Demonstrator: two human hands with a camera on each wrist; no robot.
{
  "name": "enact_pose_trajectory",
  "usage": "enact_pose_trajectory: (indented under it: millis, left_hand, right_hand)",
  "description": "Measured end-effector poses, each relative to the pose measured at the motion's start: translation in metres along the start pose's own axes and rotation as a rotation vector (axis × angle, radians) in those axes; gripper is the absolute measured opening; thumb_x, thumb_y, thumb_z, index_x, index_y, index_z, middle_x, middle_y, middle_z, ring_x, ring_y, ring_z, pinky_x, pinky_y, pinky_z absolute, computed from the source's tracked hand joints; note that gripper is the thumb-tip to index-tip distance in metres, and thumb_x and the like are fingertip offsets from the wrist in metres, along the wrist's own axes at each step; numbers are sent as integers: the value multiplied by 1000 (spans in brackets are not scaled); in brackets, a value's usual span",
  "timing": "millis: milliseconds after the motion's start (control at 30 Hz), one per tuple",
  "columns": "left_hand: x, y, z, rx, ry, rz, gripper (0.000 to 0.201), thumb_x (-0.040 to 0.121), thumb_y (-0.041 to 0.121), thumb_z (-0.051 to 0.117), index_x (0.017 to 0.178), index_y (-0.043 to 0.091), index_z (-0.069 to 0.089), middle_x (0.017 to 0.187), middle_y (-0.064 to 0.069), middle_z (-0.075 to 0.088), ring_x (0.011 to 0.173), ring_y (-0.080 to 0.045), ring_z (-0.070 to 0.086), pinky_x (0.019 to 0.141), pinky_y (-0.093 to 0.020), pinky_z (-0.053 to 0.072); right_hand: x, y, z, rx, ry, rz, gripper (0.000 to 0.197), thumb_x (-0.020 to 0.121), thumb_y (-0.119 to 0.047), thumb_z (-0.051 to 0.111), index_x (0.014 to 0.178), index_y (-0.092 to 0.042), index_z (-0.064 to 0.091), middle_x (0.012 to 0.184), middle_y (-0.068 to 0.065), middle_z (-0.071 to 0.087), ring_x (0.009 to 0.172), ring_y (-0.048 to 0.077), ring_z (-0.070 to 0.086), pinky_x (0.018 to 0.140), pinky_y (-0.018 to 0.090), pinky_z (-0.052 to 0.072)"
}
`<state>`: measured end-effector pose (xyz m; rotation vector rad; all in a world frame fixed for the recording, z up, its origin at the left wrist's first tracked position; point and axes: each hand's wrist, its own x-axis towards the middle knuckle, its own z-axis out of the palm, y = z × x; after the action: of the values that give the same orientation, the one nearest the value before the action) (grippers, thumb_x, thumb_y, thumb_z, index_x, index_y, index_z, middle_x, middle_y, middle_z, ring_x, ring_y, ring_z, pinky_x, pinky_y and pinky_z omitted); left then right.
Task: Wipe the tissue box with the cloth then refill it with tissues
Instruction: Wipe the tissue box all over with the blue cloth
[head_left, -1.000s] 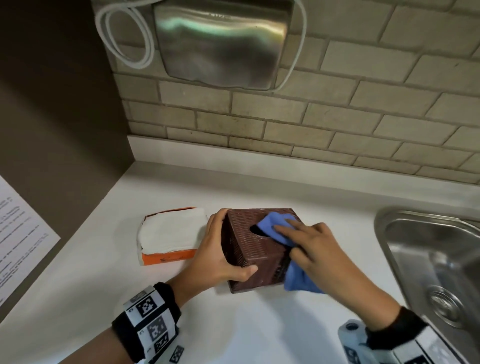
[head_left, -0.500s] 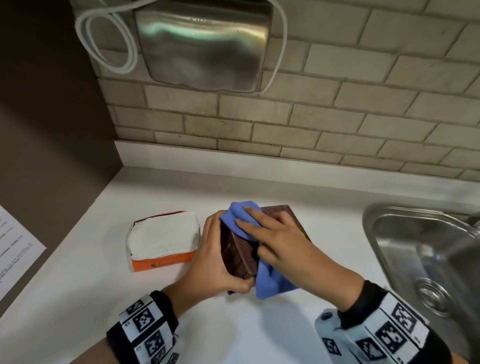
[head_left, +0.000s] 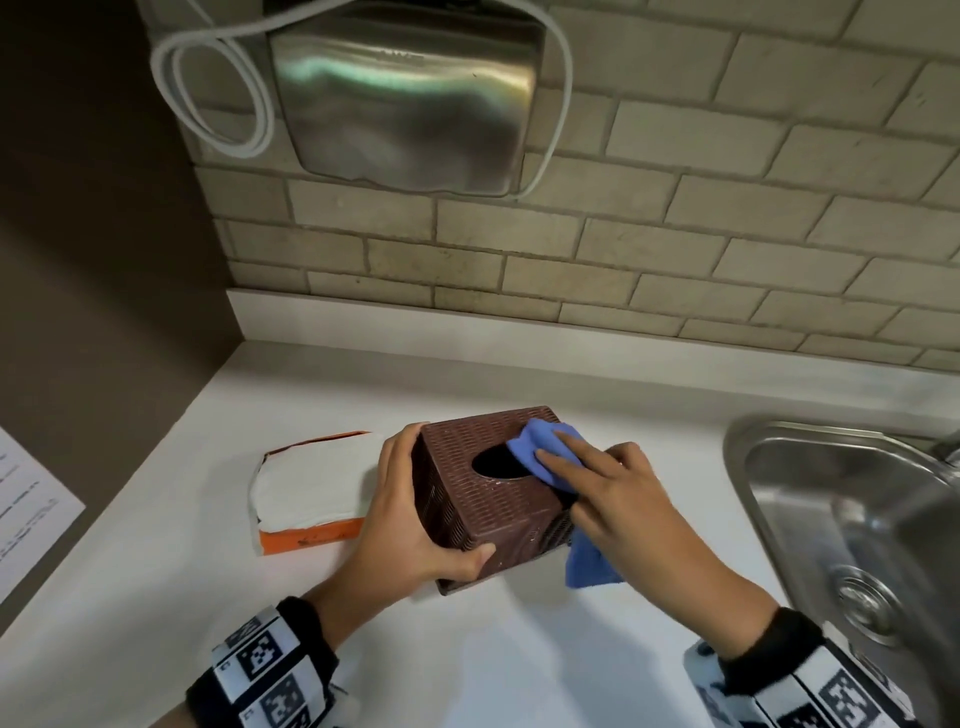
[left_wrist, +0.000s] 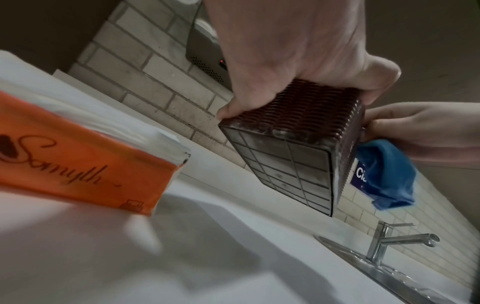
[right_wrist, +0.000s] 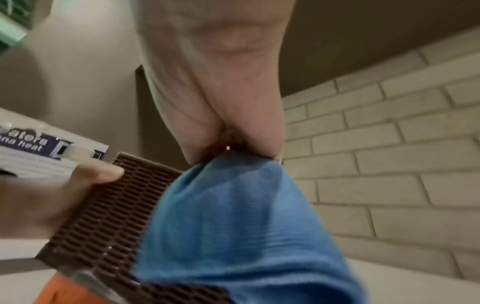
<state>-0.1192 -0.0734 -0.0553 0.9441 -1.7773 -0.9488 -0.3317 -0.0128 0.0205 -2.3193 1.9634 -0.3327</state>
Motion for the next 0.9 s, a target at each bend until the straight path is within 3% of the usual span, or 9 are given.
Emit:
enact_pose_trajectory:
  millis: [100, 167, 267, 333, 467, 633, 767, 833, 900]
  left_hand:
    - [4, 6, 5, -27, 13, -3, 108, 45, 40, 84, 133, 44, 19, 132, 12, 33, 126, -13, 44, 105, -29, 41]
    - [4, 6, 9, 1, 16, 6, 107, 46, 38, 84, 135, 34, 24, 128, 9, 35, 123, -15, 47, 103, -32, 44]
    - [1, 1, 7, 58, 13, -19, 114, 43, 41, 83, 139, 22, 24, 129, 5, 32, 125, -14, 43, 105, -32, 41]
    - [0, -1, 9, 85, 9, -40, 114, 42, 45, 81, 138, 24, 22, 129, 7, 30, 124, -10, 40, 105, -24, 37]
    - [2, -6, 18, 68, 25, -53, 111, 43, 45, 80, 136, 27, 21, 126, 6, 32, 118, 5, 38, 95, -3, 31]
    - [0, -21, 20, 107, 4, -105, 115, 44, 45, 81, 139, 17, 24, 128, 1, 33, 122, -14, 40, 103, -27, 39]
    - [-1, -31, 21, 92, -11, -121, 112, 43, 43, 81, 138, 17, 26, 127, 0, 34, 121, -15, 41, 99, -19, 39]
    - [-3, -34, 19, 80, -32, -123, 113, 44, 43, 81, 138, 18, 25, 127, 2, 33, 121, -9, 39, 98, -8, 32]
    - [-5, -37, 19, 78, -40, -132, 112, 45, 44, 82, 138, 18, 25, 128, 4, 33, 122, -7, 38, 99, -5, 30]
  right_hand:
    - [-5, -25, 9, 30, 134, -90, 53, 76, -24, 35, 121, -25, 63, 128, -2, 62, 81, 11, 30, 81, 17, 29]
    - [-10, -36, 16, -24, 197, -153, 51, 76, -22, 38, 119, -25, 65, 125, -3, 63, 82, 10, 33, 85, 13, 26]
    - [-6, -16, 16, -67, 174, -81, 48, 74, -19, 35, 106, -25, 70, 108, -3, 71, 66, 16, 43, 74, 23, 32]
    - [-5, -11, 20, -33, 139, -43, 48, 74, -17, 33, 105, -24, 70, 106, -2, 71, 66, 14, 37, 70, 24, 30]
    - [-6, -33, 30, 46, 126, -102, 52, 78, -21, 35, 121, -21, 63, 125, -2, 62, 77, 16, 45, 79, 16, 32]
    - [-5, -13, 43, 1, 98, -18, 51, 77, -21, 31, 114, -27, 66, 115, -4, 67, 72, 12, 38, 73, 15, 34]
    - [-3, -24, 58, -3, 165, -94, 50, 75, -20, 35, 110, -23, 70, 113, -1, 67, 80, 9, 34, 82, 10, 28]
    - [-6, -13, 55, -5, 122, -74, 45, 74, -18, 42, 109, -24, 70, 110, -1, 69, 71, 13, 44, 74, 15, 43]
    - [-5, -2, 57, -3, 100, -35, 45, 71, -13, 50, 110, -23, 70, 111, 1, 69, 67, 15, 40, 60, 26, 52]
